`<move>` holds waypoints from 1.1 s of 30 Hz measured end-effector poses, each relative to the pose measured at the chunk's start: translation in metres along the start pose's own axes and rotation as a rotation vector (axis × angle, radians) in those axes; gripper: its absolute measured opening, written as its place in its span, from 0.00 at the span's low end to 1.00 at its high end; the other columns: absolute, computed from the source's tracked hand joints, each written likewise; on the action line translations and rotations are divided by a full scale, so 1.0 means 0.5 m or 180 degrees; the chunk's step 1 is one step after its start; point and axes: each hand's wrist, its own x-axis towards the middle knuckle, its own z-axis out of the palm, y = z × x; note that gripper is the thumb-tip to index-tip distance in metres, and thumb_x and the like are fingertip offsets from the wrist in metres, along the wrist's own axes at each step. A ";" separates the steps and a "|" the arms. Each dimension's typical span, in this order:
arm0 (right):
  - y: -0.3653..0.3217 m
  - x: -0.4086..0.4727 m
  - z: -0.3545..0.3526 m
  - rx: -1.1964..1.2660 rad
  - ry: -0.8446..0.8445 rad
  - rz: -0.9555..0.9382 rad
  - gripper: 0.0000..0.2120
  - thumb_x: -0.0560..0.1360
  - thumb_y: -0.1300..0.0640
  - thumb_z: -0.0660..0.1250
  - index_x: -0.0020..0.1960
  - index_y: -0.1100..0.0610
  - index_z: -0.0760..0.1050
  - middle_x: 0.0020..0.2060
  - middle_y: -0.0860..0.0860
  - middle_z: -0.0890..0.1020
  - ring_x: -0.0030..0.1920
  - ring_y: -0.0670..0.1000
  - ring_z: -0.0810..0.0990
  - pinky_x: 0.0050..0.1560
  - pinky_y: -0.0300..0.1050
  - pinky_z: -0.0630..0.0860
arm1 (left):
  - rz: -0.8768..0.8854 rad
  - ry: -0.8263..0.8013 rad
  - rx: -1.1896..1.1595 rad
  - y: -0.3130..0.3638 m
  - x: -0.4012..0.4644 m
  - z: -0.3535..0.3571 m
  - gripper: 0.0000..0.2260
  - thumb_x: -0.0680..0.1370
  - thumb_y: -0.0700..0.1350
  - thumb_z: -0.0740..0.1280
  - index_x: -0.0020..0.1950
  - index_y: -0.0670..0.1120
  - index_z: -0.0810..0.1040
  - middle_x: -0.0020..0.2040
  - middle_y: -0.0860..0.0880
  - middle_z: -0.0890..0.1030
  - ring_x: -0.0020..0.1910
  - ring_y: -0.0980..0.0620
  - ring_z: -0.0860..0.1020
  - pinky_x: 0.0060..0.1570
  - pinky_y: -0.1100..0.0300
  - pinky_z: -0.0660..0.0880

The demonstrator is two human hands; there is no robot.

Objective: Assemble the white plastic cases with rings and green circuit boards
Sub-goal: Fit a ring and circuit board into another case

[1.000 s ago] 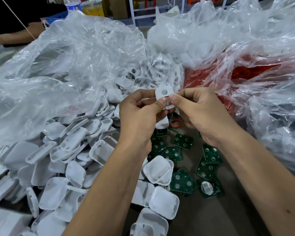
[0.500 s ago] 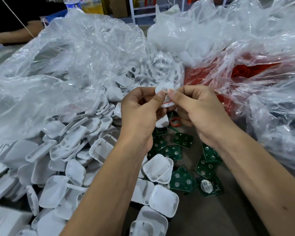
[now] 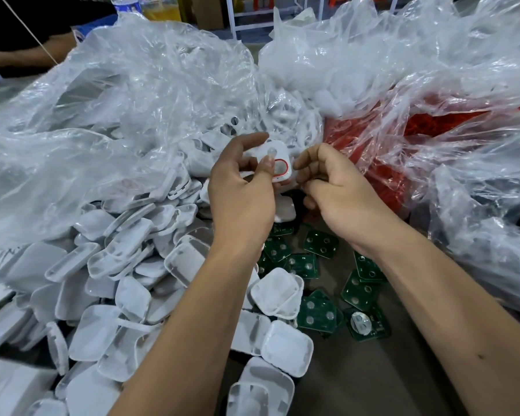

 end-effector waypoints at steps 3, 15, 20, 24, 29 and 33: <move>0.007 0.002 -0.004 -0.0168 0.0153 -0.0152 0.15 0.78 0.68 0.68 0.52 0.47 0.75 0.47 0.48 0.82 0.49 0.50 0.84 0.52 0.55 0.82 | -0.0163 0.0068 -0.0154 0.007 -0.003 0.001 0.08 0.76 0.47 0.74 0.53 0.58 0.82 0.50 0.44 0.83 0.44 0.50 0.86 0.50 0.42 0.84; -0.003 -0.014 0.007 0.0307 0.0694 -0.0184 0.06 0.72 0.57 0.81 0.45 0.53 0.84 0.36 0.53 0.87 0.31 0.54 0.87 0.30 0.48 0.82 | -0.0187 0.0227 -0.0560 0.006 -0.007 0.001 0.17 0.70 0.42 0.78 0.54 0.50 0.75 0.51 0.39 0.83 0.46 0.41 0.86 0.45 0.49 0.83; -0.005 -0.016 0.012 0.0441 0.0569 -0.0134 0.04 0.78 0.59 0.74 0.48 0.51 0.87 0.40 0.50 0.89 0.39 0.52 0.89 0.30 0.43 0.80 | -0.0249 0.0246 -0.0674 0.008 -0.008 0.002 0.12 0.75 0.41 0.77 0.55 0.49 0.80 0.52 0.40 0.80 0.42 0.44 0.87 0.49 0.49 0.84; -0.016 -0.016 0.010 0.0419 0.0620 -0.0342 0.05 0.79 0.56 0.74 0.48 0.47 0.87 0.41 0.48 0.88 0.37 0.46 0.86 0.33 0.38 0.80 | -0.0268 0.0269 -0.0666 0.014 -0.011 0.000 0.11 0.76 0.41 0.76 0.57 0.48 0.82 0.54 0.41 0.81 0.40 0.51 0.87 0.49 0.51 0.85; -0.030 -0.021 0.006 0.0635 0.0730 -0.0141 0.03 0.78 0.53 0.75 0.51 0.47 0.88 0.36 0.49 0.86 0.28 0.47 0.79 0.29 0.49 0.81 | -0.0367 0.0449 -0.0829 0.030 -0.014 0.006 0.11 0.75 0.43 0.75 0.56 0.51 0.83 0.42 0.47 0.86 0.41 0.50 0.87 0.47 0.55 0.84; -0.051 -0.014 0.013 0.1267 0.0671 0.0204 0.05 0.79 0.58 0.73 0.50 0.51 0.88 0.38 0.52 0.86 0.32 0.47 0.81 0.30 0.45 0.77 | -0.0636 0.0568 -0.1453 0.039 -0.015 0.005 0.13 0.77 0.38 0.73 0.61 0.45 0.82 0.49 0.42 0.87 0.49 0.42 0.87 0.48 0.57 0.82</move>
